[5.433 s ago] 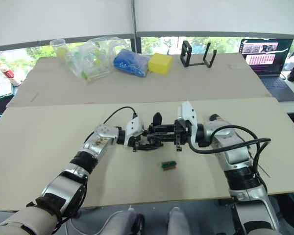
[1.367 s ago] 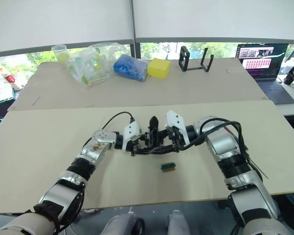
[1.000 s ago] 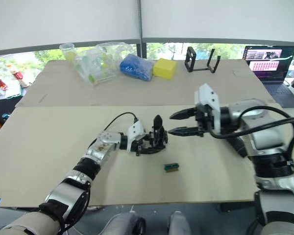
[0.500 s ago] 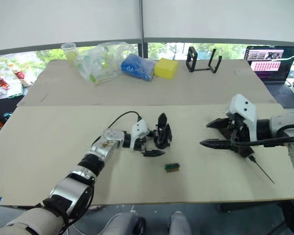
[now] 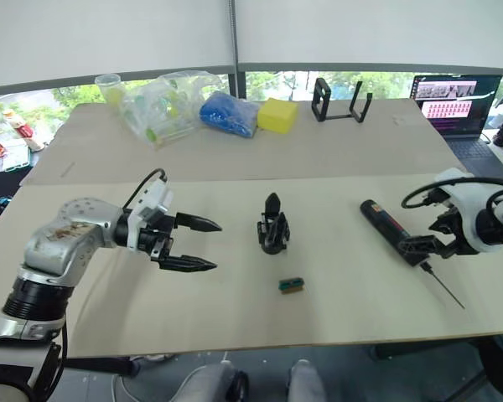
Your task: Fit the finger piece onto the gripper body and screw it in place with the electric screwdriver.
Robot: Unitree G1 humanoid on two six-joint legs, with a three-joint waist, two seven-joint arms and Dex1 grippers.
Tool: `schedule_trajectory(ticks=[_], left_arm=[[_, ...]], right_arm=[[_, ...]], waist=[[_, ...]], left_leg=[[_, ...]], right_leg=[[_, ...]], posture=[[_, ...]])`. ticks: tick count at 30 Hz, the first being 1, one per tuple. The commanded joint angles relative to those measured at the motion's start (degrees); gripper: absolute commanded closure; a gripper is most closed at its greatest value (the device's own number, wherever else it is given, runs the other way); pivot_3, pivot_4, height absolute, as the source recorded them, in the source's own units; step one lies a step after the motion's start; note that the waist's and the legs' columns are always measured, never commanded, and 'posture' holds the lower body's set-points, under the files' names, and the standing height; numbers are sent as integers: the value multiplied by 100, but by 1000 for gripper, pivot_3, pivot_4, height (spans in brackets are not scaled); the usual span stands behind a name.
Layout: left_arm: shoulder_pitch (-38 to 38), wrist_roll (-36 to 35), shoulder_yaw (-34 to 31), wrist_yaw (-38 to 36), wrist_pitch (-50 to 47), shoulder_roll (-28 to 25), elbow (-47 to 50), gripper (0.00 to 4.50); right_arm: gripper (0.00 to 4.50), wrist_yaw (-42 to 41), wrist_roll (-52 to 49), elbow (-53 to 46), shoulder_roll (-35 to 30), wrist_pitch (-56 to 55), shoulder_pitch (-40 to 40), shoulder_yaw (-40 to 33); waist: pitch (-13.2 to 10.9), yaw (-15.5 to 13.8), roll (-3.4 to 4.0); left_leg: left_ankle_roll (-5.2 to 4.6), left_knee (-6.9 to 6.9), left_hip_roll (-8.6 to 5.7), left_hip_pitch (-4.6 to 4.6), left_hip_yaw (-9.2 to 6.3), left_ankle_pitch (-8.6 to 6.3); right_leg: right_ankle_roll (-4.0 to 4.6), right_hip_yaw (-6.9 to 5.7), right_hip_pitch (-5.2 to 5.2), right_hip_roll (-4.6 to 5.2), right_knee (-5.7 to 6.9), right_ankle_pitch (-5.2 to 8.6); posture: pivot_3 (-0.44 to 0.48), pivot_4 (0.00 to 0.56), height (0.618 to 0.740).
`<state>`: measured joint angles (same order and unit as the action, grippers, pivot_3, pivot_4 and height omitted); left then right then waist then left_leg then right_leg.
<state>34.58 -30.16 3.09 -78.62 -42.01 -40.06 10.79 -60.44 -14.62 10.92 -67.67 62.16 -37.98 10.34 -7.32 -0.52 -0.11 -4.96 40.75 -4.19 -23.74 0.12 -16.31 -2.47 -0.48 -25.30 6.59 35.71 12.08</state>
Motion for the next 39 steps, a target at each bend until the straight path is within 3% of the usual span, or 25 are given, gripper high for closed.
schedule_trajectory(ticks=[1, 5, 8, 13, 14, 16, 19, 25, 27, 32, 39], left_arm=[[442, -702, -449, 296, -622, -147, 522, 0], [628, -931, -504, 545, -760, -188, 746, 0], [569, -1063, -541, 719, -805, -247, 943, 0], [364, -1192, -570, 896, -751, -366, 1198, 0], [351, -1212, -563, 909, -740, -387, 1221, 0], [329, -1222, -541, 897, -708, -432, 1252, 0], [322, -1172, -432, 796, -596, -502, 1242, 0], [430, -1140, -240, 691, -414, -475, 1167, 0], [449, -1123, -189, 641, -362, -499, 1162, 0], [461, -1051, -106, 536, -231, -558, 1095, 0], [515, -1004, 11, 502, -97, -535, 995, 0]], right_arm=[[37, -18, 500, 737, 210, -203, -491, 488], [37, -119, 830, 1462, 557, -388, -854, 887], [850, -292, 1062, 1797, 679, -740, -899, 1120], [2575, -593, 1375, 2274, 766, -1633, -1013, 1156], [2629, -861, 1409, 2213, 669, -2158, -1031, 1146], [2629, -1501, 1391, 1954, 464, -3364, -971, 1059], [2629, -2127, 1381, 1612, 301, -4070, -852, 1001], [2629, -1936, 1972, 1655, 306, -4749, -408, 1091], [1586, -2081, 2065, 1655, 285, -4647, -417, 1082], [39, -2758, 2441, 1514, 84, -4148, -665, 1232], [39, -2795, 2881, 1730, 552, -3614, -882, 1437]], waist=[[-2, -17, 2], [-2, -16, 3], [-3, -10, 3], [-4, -8, 5], [-4, -8, 6], [-18, -6, 22], [-43, 5, 60], [-46, -44, 58], [-49, -29, 61], [-52, -3, 62], [-54, -8, 59]], left_leg=[[3, -3, 0, 0, -2, 2], [7, -7, -1, 0, -4, 6], [7, -5, -2, 0, -3, 6], [9, -4, -3, 8, -1, 8], [12, -4, -3, 12, -2, 9], [15, -3, -4, 13, 1, 11], [15, -5, -4, 21, 12, 11], [15, -2, -4, 20, 8, 11], [13, 0, -9, 20, 11, 11], [15, -4, -3, 29, 15, 13], [14, -3, 0, 32, 15, 12]], right_leg=[[1, -3, -2, -3, 4, 0], [3, -12, -3, -19, 11, 2], [3, -15, 3, -33, 12, 2], [3, -16, 4, -40, 8, 2], [3, -16, 7, -41, 8, 2], [3, -18, 5, -45, 9, 2], [2, -21, 4, -49, 14, 3], [2, -23, 10, -48, 14, 3], [2, -19, 9, -43, 14, 3], [3, -17, 8, -50, 17, 3], [4, -17, 15, -50, 15, 4]], posture=[[0, 150, 740], [0, 150, 740], [0, 150, 740], [0, 150, 740], [0, 150, 740], [0, 150, 740], [0, 150, 740], [0, 150, 740], [0, 150, 740], [0, 150, 740], [0, 150, 740]])
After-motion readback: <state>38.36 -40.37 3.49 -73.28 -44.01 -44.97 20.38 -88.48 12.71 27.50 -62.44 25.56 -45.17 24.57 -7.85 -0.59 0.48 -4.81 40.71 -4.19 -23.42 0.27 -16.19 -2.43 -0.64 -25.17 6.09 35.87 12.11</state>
